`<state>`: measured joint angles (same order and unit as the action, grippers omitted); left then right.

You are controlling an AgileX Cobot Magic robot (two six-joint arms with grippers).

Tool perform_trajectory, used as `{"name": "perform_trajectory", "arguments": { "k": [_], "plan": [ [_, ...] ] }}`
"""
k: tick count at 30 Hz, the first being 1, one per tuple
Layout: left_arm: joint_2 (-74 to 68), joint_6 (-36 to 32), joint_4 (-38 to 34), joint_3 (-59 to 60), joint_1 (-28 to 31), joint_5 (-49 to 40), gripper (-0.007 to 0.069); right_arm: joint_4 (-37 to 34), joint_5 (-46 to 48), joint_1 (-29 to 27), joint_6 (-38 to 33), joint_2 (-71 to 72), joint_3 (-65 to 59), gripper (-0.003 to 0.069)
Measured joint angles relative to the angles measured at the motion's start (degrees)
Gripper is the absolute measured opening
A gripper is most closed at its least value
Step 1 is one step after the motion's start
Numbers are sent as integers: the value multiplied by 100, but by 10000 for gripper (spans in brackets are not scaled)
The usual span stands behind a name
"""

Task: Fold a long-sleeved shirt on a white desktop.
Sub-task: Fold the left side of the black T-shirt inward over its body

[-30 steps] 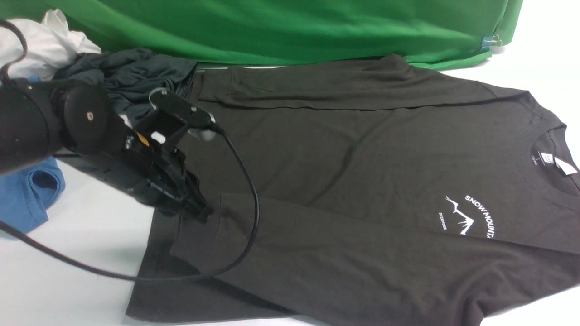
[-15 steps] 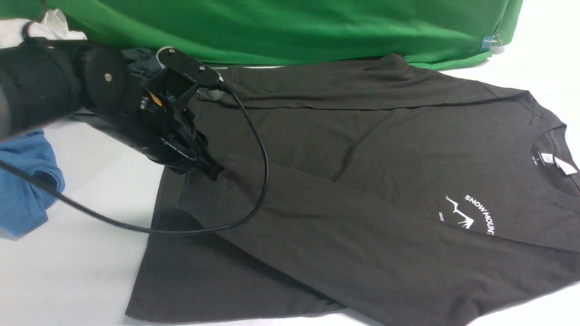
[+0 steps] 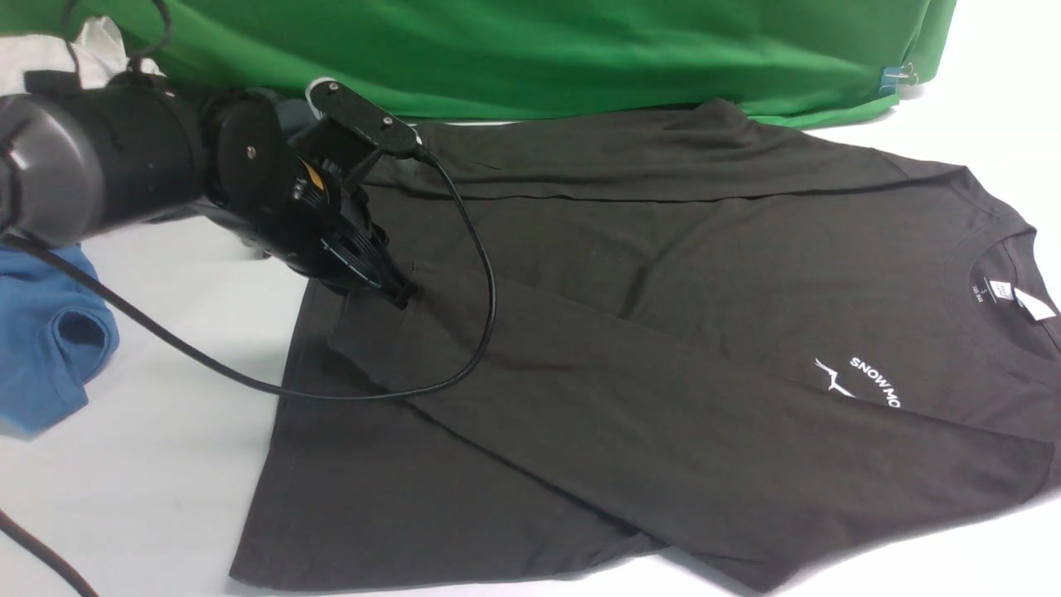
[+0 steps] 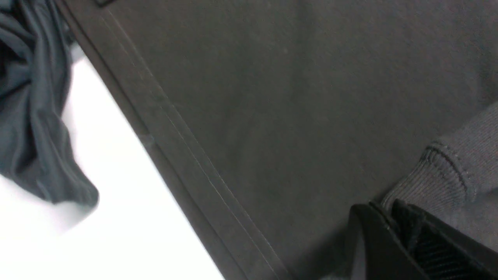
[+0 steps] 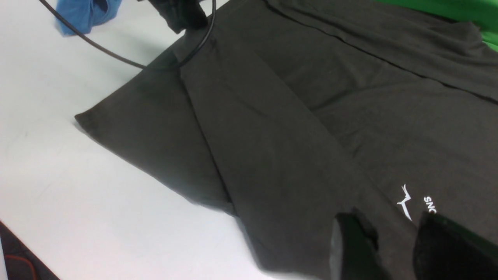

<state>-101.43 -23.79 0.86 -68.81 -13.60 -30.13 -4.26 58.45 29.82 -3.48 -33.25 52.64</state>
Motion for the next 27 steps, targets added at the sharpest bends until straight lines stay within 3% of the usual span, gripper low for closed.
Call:
{"name": "perform_trajectory", "arguments": {
  "k": [6,11,18,21,24,26,27],
  "plan": [
    [-126,5,92,0,0,297,63,0,0,0,28,0,-97,220],
    [-248,5,98,-2,0,401,156,-6,10,0,111,0,-304,220],
    [-288,168,-48,-2,0,432,443,-10,20,0,137,0,-345,238],
    [-112,622,-252,-2,0,368,497,-3,26,0,129,0,-345,239],
    [166,718,-441,-2,-27,253,438,8,-31,0,40,-10,-345,239],
    [415,449,-545,-41,-57,132,315,15,-158,0,3,-11,-307,239],
    [543,88,-581,-94,-59,44,201,15,-267,0,-3,-11,-268,240]
  ]
}}
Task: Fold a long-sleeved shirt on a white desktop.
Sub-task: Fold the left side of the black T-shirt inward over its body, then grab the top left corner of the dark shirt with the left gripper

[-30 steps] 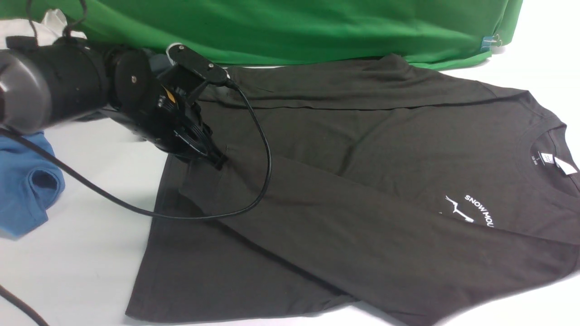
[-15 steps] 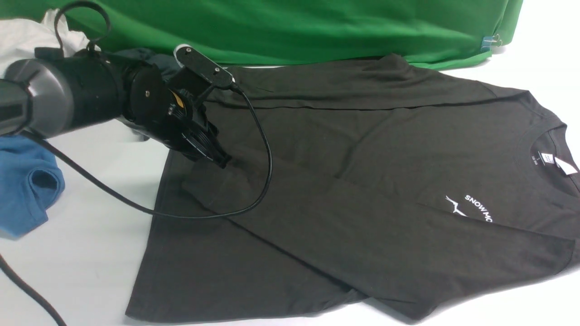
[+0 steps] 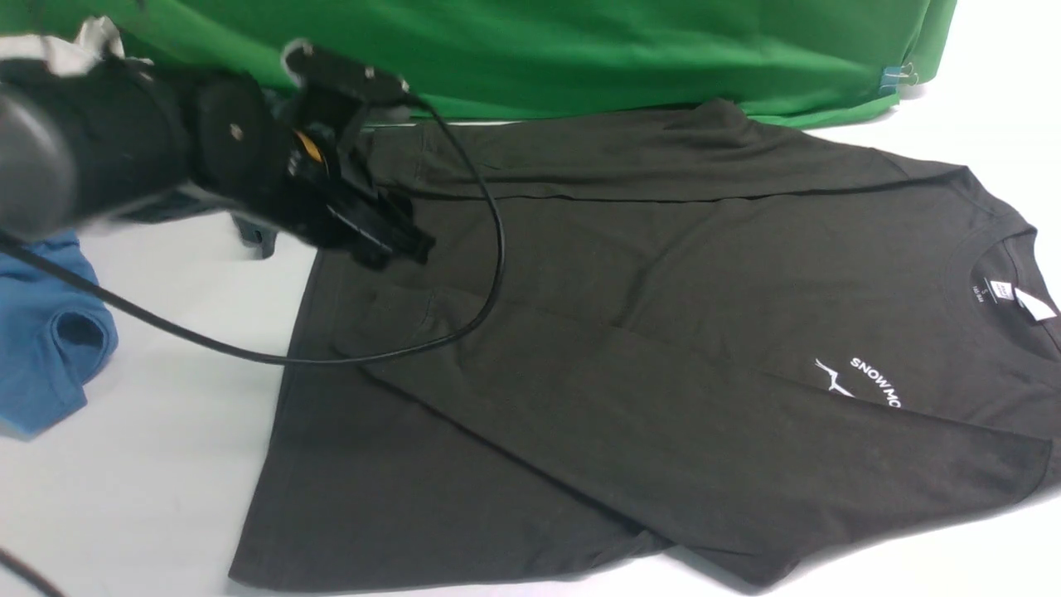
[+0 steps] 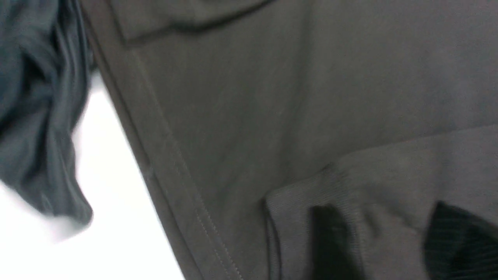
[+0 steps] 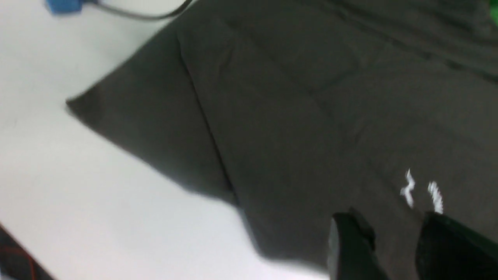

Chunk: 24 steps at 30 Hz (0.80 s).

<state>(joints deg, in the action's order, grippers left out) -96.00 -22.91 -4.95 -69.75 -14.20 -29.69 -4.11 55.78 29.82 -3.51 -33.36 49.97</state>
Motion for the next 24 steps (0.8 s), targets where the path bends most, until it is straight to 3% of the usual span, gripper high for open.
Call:
{"name": "perform_trajectory", "arguments": {
  "k": [4,8,11,16,19,24],
  "plan": [
    [15,-857,-164,-468,177,-566,41,-6,-472,0,-38,0,208,240],
    [-430,-1573,-597,-1175,544,-1164,24,-6,-733,0,-326,0,315,240],
    [-1065,-2586,-998,-1870,909,-1397,34,-6,-997,0,-659,0,328,240],
    [-1823,-3960,-1048,-2552,1027,-1357,141,-6,-1657,0,-1077,-18,335,240],
    [-2194,-4471,-909,-2761,952,-630,265,20,-1930,0,-1163,-218,506,240],
    [-2681,-5152,-531,-2813,858,277,386,31,-1934,0,-1194,-725,755,240]
  ]
}}
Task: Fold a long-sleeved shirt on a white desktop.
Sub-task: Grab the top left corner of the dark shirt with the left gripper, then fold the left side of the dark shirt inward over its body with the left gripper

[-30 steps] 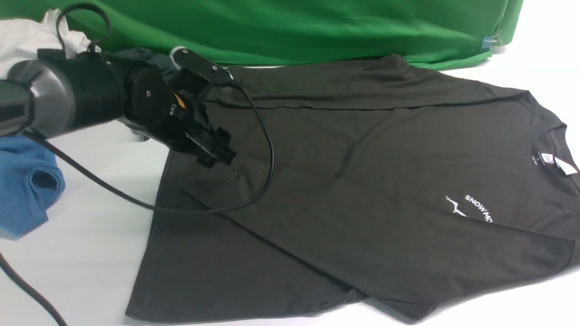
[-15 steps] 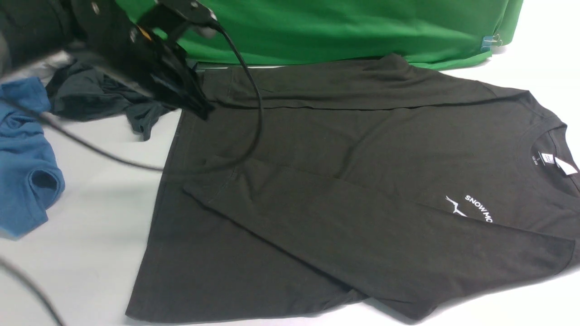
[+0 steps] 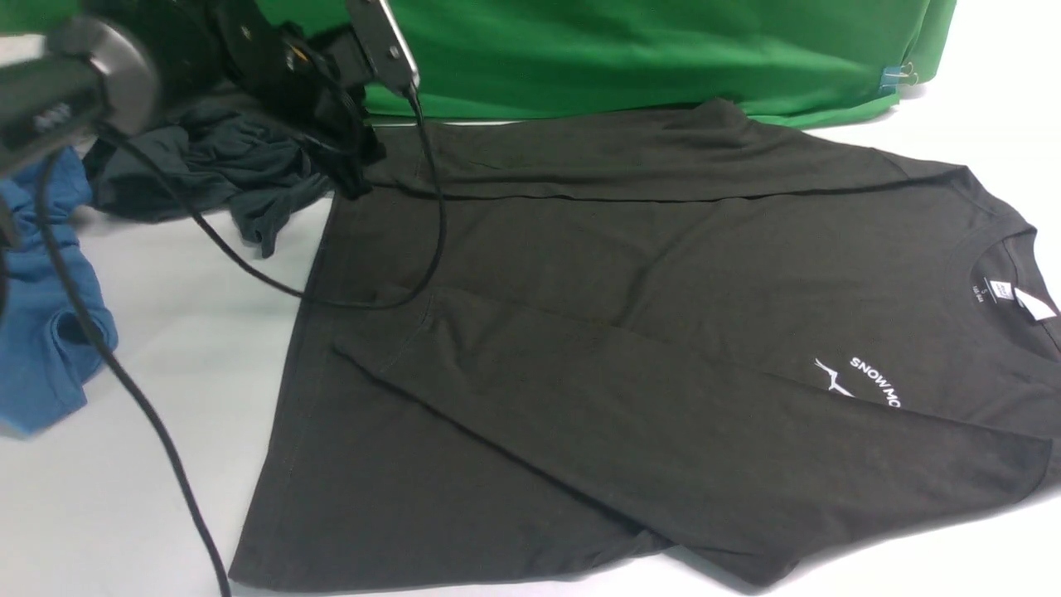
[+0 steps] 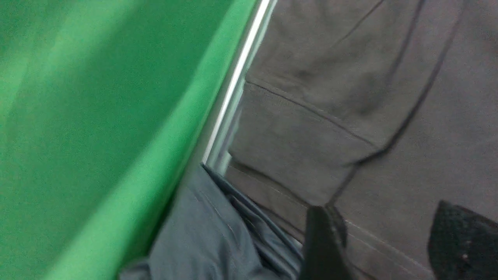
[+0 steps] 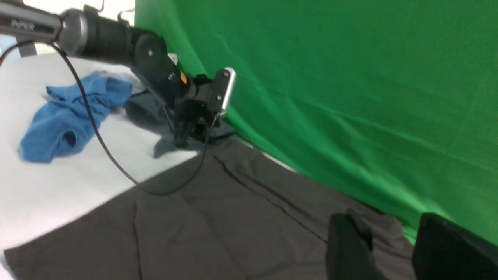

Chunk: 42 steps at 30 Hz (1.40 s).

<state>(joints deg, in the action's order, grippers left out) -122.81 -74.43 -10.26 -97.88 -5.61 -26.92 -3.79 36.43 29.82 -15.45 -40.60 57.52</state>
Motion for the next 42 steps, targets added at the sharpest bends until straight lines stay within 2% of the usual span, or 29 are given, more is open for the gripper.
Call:
{"name": "perform_trajectory", "arguments": {
  "k": [7,19,23,26,28,29,30,31,40,42],
  "plan": [
    [-601,-521,43,0,-84,830,398,6,55,0,-2,-654,30,240],
    [-1166,-583,37,-344,-122,1259,337,26,84,0,-2,-932,30,240],
    [-1194,-583,8,-352,-122,1316,286,26,124,0,-2,-932,30,240],
    [-1213,-583,-130,-377,-122,1306,192,26,169,0,-2,-932,30,237],
    [-1219,-583,-208,-404,-122,1294,97,26,200,0,20,-932,30,235],
    [-1219,-583,-208,-404,-122,1294,89,26,206,0,27,-932,30,235],
    [-1213,-583,-224,-409,-129,1243,39,26,249,0,41,-932,30,235],
    [-1204,-583,-224,-409,-130,1190,27,26,305,0,66,-932,30,234],
    [-696,-577,-268,-409,-219,45,23,30,449,0,128,-932,30,234],
    [-550,-403,-242,-409,-224,-254,23,30,471,0,128,-932,30,234]
  ]
}}
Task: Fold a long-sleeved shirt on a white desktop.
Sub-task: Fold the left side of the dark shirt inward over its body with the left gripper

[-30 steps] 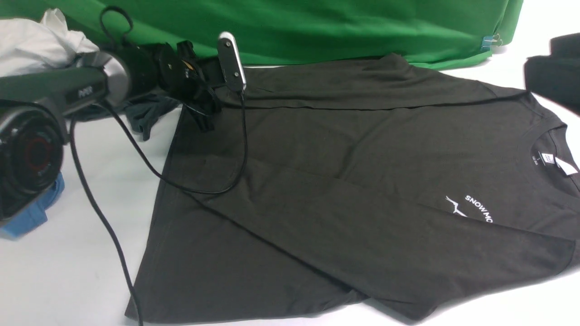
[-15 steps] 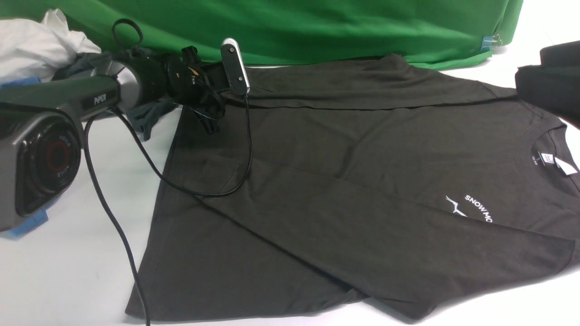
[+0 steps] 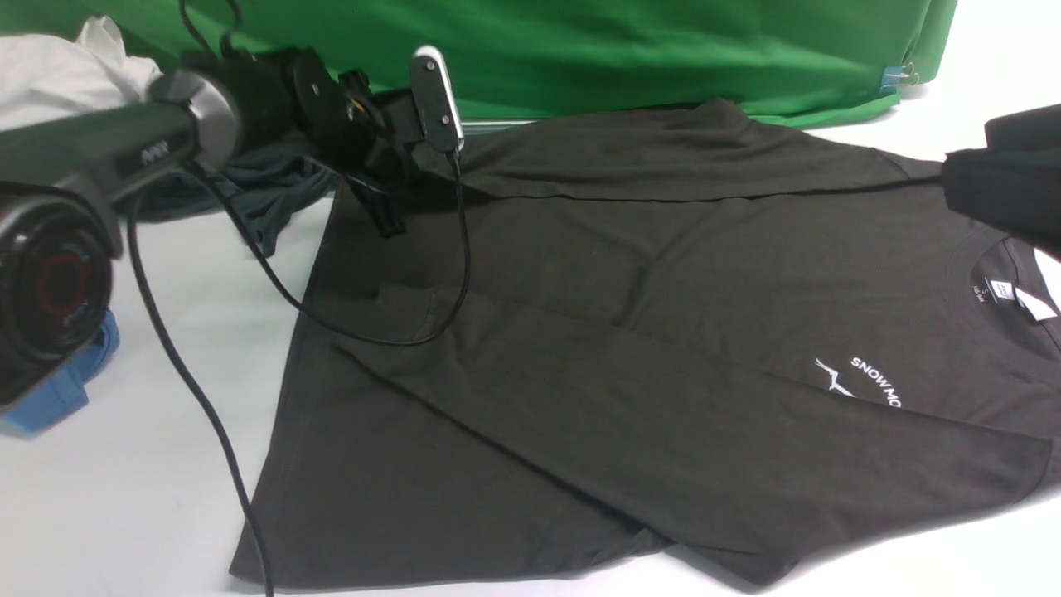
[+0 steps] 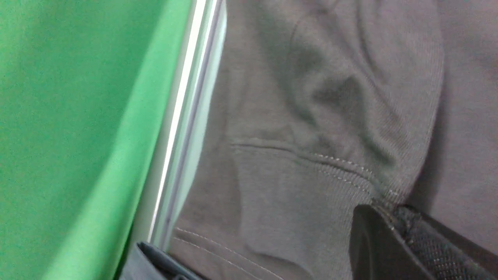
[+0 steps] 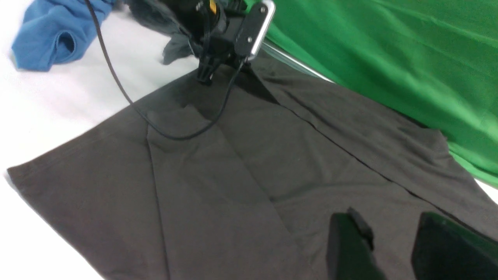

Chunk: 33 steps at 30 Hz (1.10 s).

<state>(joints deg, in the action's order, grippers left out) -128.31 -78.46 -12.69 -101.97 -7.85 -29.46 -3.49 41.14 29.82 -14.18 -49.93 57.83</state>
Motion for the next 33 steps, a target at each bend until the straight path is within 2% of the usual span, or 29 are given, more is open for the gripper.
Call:
{"name": "perform_trajectory", "arguments": {
  "k": [5,8,21,33],
  "plan": [
    [220,977,580,0,-1,-473,23,0,48,0,0,0,0,234],
    [339,1329,825,-8,-1,-904,23,0,134,0,0,0,0,234],
    [826,1781,909,-13,-207,-2163,23,0,505,0,0,0,0,238],
    [1066,2541,1596,373,-756,-2861,23,2,813,0,0,0,0,238]
  ]
}}
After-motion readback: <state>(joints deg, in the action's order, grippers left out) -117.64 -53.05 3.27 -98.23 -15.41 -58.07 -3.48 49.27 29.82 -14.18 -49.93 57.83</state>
